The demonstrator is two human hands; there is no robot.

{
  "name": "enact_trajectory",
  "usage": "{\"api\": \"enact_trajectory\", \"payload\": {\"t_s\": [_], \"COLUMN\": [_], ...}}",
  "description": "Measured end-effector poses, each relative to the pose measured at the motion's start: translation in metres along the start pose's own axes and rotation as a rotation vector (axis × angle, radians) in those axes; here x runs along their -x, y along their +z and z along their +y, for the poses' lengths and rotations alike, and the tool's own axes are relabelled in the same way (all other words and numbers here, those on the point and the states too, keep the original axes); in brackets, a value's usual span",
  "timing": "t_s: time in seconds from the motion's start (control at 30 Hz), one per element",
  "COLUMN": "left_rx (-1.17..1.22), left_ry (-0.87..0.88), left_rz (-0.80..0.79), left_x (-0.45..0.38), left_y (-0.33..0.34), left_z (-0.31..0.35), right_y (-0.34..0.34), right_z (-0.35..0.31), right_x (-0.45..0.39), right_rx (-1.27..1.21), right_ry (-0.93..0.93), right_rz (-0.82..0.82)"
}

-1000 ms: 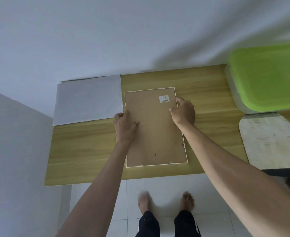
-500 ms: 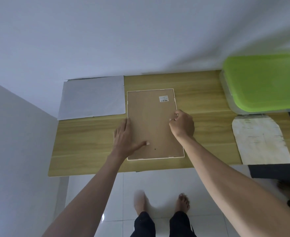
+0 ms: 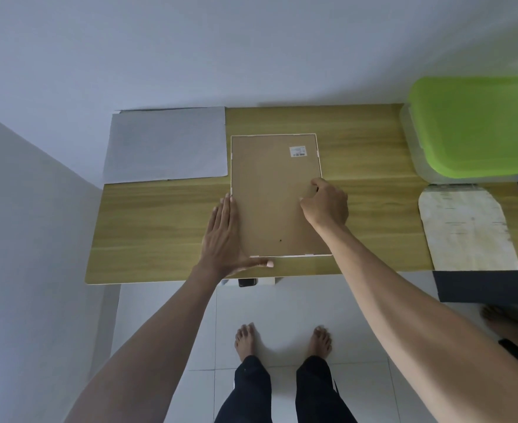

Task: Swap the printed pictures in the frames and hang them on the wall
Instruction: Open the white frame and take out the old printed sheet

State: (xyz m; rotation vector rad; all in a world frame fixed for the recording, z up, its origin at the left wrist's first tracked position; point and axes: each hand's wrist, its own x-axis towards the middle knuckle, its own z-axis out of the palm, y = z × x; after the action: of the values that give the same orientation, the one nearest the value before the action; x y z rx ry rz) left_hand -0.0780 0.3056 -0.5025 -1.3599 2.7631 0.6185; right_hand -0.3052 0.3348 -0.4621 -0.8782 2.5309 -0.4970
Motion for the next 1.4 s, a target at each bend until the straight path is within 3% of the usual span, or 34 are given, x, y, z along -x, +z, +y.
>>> {"api": "enact_trajectory", "payload": {"t_s": [0.73,0.9,1.03,1.27,1.4], "left_rx": [0.035,0.471,0.617,0.774,0.889], "left_ry": [-0.037,-0.069,-0.109,-0.217,-0.268], "left_rz": [0.027,0.173,0.312,0.274,0.218], "left_x": [0.000,-0.003,-0.026,-0.080,-0.092], "left_y": [0.002,-0.014,-0.046,-0.064,-0.051], "left_z": [-0.003,0.004,0.033,0.092,0.133], "right_y": [-0.020,-0.036,-0.052,-0.092,-0.111], "right_z": [0.002,0.008,0.011,0.034,0.072], "right_x": [-0.009,-0.015,-0.023,-0.034,-0.047], "right_rx": [-0.682,-0.806,-0.842,-0.820,-0.654], "right_ry": [-0.024,-0.013,0.010,0.017,0.042], "right_rz": [-0.155,-0.121,-0.090,0.005,0.084]}}
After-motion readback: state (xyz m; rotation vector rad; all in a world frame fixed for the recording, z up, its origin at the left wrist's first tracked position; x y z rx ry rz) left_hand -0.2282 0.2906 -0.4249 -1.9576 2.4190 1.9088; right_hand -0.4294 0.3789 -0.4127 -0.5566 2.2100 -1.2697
